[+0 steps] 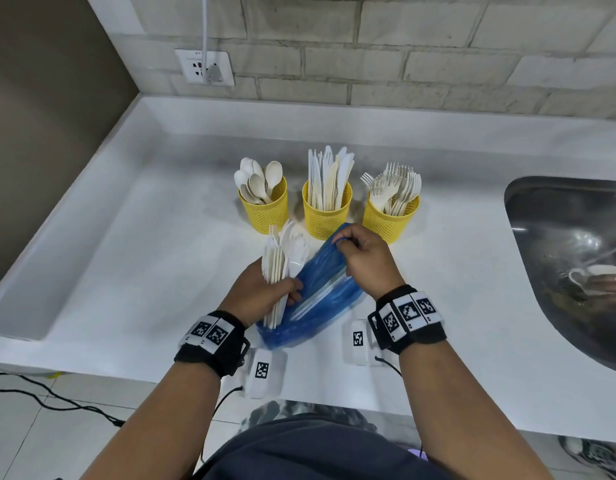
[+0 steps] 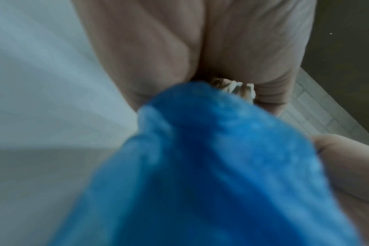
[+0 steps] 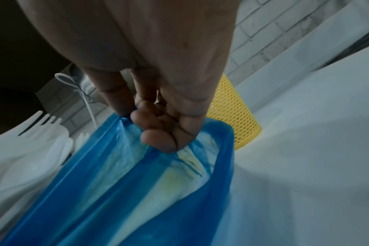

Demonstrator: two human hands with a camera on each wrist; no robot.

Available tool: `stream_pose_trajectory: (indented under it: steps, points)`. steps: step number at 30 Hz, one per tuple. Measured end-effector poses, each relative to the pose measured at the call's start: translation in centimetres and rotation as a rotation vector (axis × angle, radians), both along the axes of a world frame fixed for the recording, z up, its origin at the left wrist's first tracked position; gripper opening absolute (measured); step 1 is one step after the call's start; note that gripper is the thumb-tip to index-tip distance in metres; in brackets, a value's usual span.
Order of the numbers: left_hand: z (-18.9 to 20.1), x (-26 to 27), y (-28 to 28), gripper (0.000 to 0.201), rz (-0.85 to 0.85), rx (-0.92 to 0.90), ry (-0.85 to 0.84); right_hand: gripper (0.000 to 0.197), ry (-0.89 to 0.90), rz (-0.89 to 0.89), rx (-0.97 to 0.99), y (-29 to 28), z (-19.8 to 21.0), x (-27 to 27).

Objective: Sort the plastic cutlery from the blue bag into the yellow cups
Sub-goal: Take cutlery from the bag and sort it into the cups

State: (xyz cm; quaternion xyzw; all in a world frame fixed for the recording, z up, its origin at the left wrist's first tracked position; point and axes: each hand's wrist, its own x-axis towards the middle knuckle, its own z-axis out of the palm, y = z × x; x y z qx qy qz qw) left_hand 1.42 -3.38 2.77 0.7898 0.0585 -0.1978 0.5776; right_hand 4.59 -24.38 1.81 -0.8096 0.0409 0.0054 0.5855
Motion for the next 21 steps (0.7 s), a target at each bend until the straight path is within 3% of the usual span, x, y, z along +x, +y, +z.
stream_pose_trajectory:
  steps: [2, 7, 11, 18, 21]
  points:
    - [-0.1, 0.0, 0.1, 0.025, 0.068, -0.057, 0.031, 0.025, 0.031, 0.008, -0.024, -0.2, 0.1, 0.0]
    - [0.2, -0.1, -0.1, 0.004, 0.057, 0.023, -0.010, 0.013, 0.050, 0.060, -0.070, -0.4, -0.1, -0.2]
    - [0.6, 0.1, -0.3, 0.008, 0.099, 0.036, -0.084, 0.011, 0.100, 0.137, -0.159, -0.4, -0.1, -0.4]
    - [3.3, 0.8, -0.9, 0.018, 0.280, -0.098, -0.234, 0.018, 0.171, 0.272, -0.314, -0.3, -0.2, -0.9]
    - [5.0, 1.0, -1.3, 0.016, 0.294, -0.142, -0.311, 0.025, 0.081, 0.234, -0.400, -0.4, 0.0, -0.9]
